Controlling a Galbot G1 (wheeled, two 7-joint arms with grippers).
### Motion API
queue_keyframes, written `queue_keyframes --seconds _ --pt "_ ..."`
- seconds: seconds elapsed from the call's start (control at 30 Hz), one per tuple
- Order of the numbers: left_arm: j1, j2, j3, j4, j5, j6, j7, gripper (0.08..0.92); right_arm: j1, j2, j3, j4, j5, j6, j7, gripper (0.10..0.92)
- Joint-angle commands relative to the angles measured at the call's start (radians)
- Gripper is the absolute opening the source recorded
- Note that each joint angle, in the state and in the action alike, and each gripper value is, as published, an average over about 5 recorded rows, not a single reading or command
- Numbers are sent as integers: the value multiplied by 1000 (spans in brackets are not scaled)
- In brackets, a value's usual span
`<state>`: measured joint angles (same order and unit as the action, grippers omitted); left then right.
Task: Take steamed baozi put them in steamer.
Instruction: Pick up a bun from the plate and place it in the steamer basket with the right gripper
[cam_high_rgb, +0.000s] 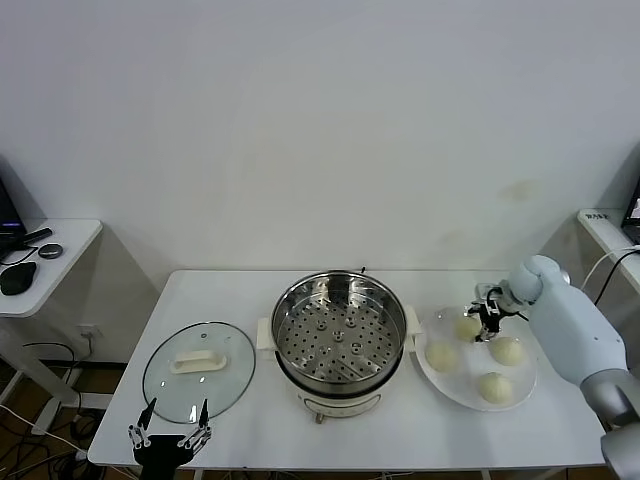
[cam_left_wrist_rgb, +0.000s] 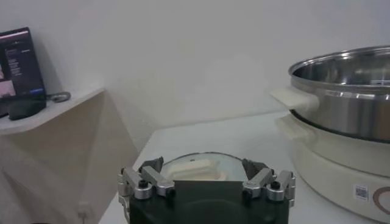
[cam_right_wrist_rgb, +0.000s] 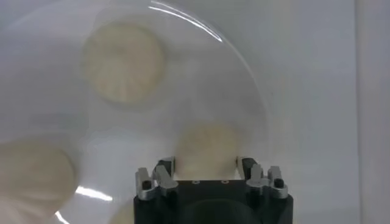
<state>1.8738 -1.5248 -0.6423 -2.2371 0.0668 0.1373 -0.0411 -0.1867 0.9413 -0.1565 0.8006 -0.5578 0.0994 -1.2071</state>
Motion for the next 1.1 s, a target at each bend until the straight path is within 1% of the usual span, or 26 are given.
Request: queue_keyframes --seconds 0.03,0.13,0.23,0.33,0.43,0.5,0.6,0.7,0.83,1.1 --pt "0 0 1 2 0 1 -12 823 24 -8 -21 14 63 4 -20 636" --pt "-5 0 2 3 1 3 -21 823 97 -14 -98 31 154 17 -53 633" --pt "-14 -1 3 1 5 12 -25 823 215 -8 -204 43 295 45 -80 629" --pt "-28 -2 1 4 8 29 -30 823 360 19 -322 43 440 92 -106 628" --pt "-40 1 -1 10 7 39 -38 823 488 65 -469 44 548 129 -126 630" --pt "-46 4 -1 11 6 42 -41 823 567 103 -580 41 623 179 -130 633" --pt "-53 7 -3 8 1 43 -41 823 661 168 -695 21 721 292 -129 635" --pt "-62 6 -2 8 -6 46 -42 823 700 228 -732 8 737 390 -125 636" --pt "-60 1 -2 1 -15 49 -48 823 715 283 -760 12 723 479 -120 636" --pt "-52 -9 -1 -9 -21 50 -48 823 694 345 -793 57 626 651 -117 636"
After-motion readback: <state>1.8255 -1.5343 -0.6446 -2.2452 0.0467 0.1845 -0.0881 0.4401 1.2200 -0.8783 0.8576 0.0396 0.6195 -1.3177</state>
